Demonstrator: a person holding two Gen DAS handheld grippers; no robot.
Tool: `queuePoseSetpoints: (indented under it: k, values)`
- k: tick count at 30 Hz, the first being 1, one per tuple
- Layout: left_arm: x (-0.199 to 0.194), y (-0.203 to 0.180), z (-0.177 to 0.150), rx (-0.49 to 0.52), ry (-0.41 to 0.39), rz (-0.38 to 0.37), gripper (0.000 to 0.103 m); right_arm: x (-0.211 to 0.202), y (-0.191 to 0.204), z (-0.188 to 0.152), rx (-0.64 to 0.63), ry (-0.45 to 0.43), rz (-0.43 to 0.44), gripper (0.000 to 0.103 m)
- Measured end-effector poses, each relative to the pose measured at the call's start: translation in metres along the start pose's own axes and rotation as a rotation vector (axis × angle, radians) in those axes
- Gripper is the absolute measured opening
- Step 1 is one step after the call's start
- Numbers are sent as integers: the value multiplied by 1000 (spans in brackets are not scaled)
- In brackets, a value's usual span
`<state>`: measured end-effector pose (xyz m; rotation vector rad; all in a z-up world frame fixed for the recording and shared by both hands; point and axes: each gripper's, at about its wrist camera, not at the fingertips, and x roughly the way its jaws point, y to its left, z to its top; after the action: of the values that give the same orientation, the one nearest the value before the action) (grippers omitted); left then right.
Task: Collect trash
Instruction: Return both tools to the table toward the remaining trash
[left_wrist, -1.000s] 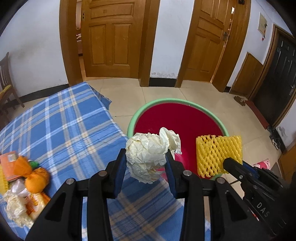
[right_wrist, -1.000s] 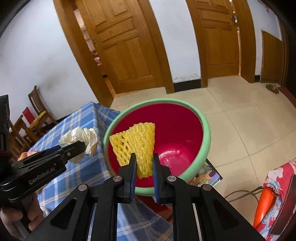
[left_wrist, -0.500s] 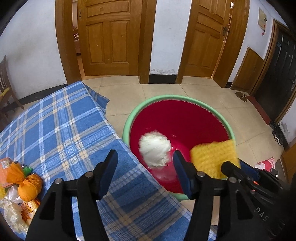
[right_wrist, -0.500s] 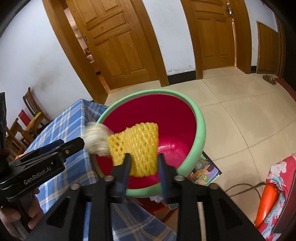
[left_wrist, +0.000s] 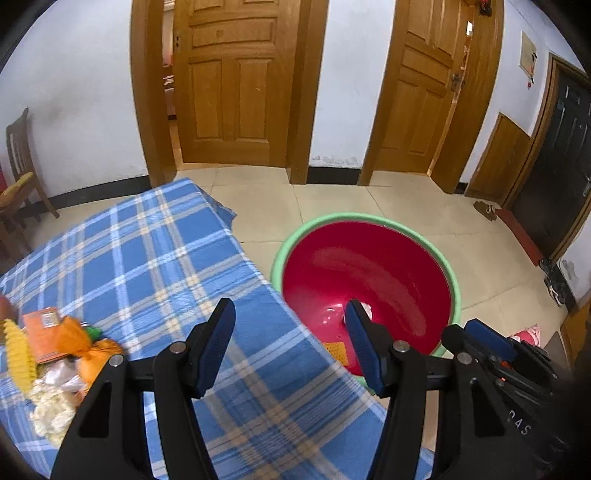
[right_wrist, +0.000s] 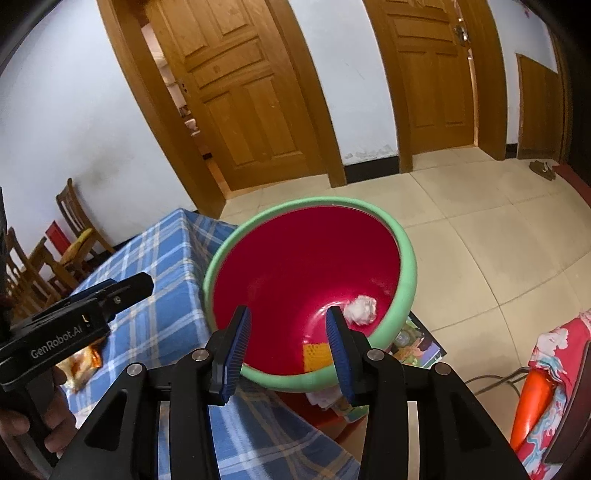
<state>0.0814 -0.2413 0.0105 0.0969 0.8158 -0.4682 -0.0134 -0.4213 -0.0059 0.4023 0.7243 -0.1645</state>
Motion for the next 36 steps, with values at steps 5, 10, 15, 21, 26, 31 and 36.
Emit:
queuePoseSetpoints:
  k: [5, 10, 15, 21, 26, 31, 36]
  values:
    - [-21, 18, -2, -24, -22, 29, 62, -9, 15, -2, -21, -13, 24, 43]
    - [-41, 36, -9, -51, -33, 63, 62, -16, 32, -6, -42, -16, 50, 44]
    - [-58, 57, -17, -79, -44, 102, 62, -18, 49, -12, -61, -9, 80, 46]
    - [-75, 80, -28, -107, -53, 158, 62, -20, 68, -18, -88, 1, 108, 46]
    - [-83, 102, -39, -146, -48, 196, 62, -20, 80, -22, -108, 9, 123, 47]
    - [-86, 119, -48, -179, -36, 221, 62, -20, 90, -25, -128, 16, 133, 47]
    - [-83, 134, -60, -202, -13, 246, 62, -19, 97, -27, -140, 24, 140, 47]
